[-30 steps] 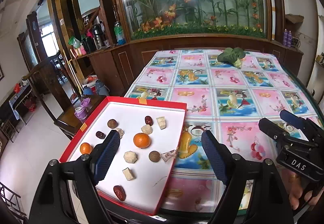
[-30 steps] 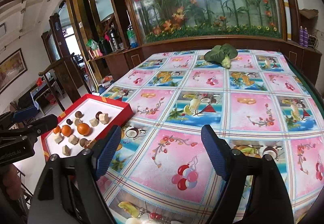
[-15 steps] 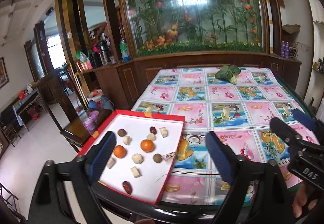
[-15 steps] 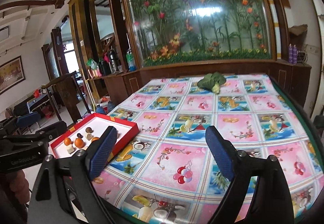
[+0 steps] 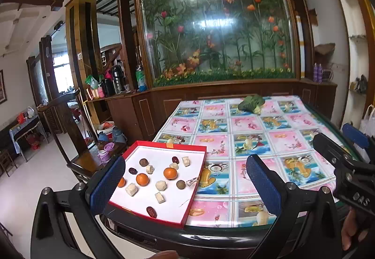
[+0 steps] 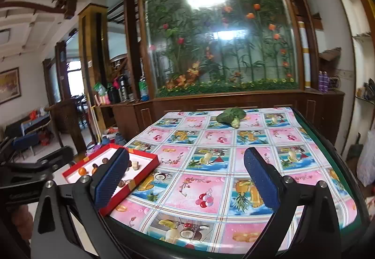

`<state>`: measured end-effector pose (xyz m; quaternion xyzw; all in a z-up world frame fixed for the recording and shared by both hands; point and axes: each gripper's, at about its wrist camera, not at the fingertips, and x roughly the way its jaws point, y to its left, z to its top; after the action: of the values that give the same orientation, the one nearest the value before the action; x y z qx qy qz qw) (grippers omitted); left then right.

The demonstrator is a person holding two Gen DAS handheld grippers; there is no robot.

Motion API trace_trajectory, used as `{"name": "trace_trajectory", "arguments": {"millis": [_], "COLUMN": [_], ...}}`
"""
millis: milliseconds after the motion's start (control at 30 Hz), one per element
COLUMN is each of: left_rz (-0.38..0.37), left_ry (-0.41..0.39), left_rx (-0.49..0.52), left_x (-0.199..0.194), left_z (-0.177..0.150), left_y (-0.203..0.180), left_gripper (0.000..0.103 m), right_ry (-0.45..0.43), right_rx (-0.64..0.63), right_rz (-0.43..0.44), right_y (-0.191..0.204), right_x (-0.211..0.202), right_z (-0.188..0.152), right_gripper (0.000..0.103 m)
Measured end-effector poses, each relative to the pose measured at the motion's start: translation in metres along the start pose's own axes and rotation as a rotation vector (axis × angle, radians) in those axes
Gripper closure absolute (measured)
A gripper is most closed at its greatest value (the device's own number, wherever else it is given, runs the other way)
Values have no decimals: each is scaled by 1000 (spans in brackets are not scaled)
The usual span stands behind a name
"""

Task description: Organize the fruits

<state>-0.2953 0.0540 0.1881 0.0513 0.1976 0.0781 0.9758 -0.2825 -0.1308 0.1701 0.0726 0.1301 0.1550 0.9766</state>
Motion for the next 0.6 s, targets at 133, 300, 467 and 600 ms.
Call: {"name": "trace_trajectory", "arguments": {"millis": [133, 300, 467, 600], "left_rz": [-1, -8, -24, -22], "left_ry": [-26, -27, -20, -29], "left_rx": [-17, -30, -32, -36], "left_x": [-13, -14, -15, -18], "left_z": [-2, -5, -9, -11], "left_y": [8, 11, 12, 12], "left_gripper": [0, 0, 0, 0], "right_ry": [-10, -28, -31, -42], "right_rx": [54, 37, 5, -24], "right_rz": [9, 8, 12, -1], "right_y": [-4, 5, 15, 21], "right_x": [-7, -12, -16, -16], "right_z": [0, -2, -5, -6], "right_gripper": [2, 2, 1, 1]}}
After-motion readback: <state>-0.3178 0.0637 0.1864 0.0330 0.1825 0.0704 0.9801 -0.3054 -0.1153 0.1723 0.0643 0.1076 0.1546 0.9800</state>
